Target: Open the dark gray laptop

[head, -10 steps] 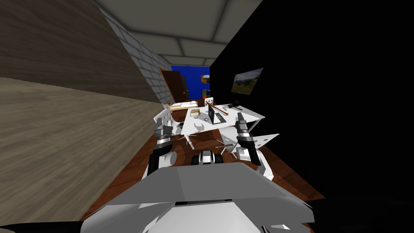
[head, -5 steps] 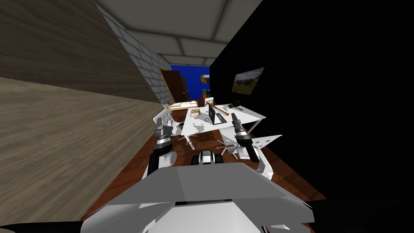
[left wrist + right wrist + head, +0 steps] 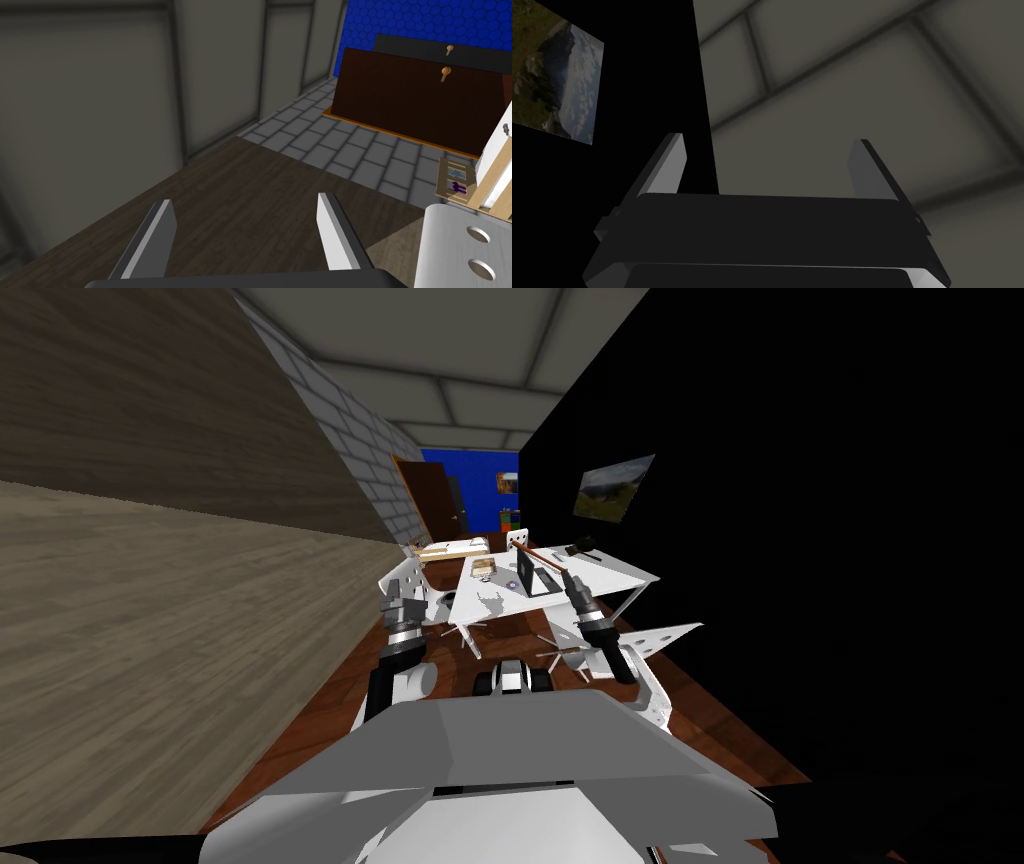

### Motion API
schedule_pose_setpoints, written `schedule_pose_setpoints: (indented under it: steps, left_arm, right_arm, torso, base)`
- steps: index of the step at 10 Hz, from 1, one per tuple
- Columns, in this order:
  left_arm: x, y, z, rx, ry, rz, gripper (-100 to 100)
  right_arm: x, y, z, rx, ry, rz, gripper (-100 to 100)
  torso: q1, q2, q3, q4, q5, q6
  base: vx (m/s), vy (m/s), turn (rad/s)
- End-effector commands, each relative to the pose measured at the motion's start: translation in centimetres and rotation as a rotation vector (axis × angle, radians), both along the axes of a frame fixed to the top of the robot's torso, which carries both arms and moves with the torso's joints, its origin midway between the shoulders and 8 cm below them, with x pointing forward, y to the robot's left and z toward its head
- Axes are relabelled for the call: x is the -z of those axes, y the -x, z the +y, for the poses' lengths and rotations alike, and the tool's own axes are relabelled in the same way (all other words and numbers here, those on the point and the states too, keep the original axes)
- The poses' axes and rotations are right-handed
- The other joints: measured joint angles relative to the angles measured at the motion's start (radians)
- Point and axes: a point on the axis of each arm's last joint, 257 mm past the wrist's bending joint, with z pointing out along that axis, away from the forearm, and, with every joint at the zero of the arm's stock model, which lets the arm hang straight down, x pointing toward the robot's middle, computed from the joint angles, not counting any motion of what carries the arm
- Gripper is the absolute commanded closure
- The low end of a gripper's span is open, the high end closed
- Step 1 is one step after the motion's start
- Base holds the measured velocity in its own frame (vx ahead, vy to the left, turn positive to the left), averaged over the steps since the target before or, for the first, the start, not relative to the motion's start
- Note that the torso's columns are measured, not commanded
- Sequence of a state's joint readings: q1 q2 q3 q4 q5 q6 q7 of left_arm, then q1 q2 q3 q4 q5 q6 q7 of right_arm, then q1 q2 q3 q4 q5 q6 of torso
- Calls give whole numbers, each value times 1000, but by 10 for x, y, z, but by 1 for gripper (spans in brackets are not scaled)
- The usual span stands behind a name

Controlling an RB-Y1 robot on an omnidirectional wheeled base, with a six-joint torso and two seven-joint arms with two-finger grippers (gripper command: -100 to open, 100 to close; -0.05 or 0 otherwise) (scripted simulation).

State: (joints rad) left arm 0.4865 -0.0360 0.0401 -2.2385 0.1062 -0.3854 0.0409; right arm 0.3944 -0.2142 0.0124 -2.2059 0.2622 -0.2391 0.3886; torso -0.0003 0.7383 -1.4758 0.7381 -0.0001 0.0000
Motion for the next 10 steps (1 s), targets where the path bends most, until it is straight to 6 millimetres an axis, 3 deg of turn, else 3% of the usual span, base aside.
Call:
schedule_pose_setpoints:
  steps: [1, 10]
  left_arm:
    - [0, 0, 0, 0, 0, 0, 0]
    - [0, 0, 0, 0, 0, 0, 0]
  right_arm:
    - [4, -4, 7, 18, 92, 7, -100]
    - [23, -21, 36, 92, 495, 16, -100]
  torso:
    - [0, 0, 0, 0, 0, 0]
    - [0, 0, 0, 0, 0, 0]
  base:
    - [15, 17, -5]
    - [20, 18, -5]
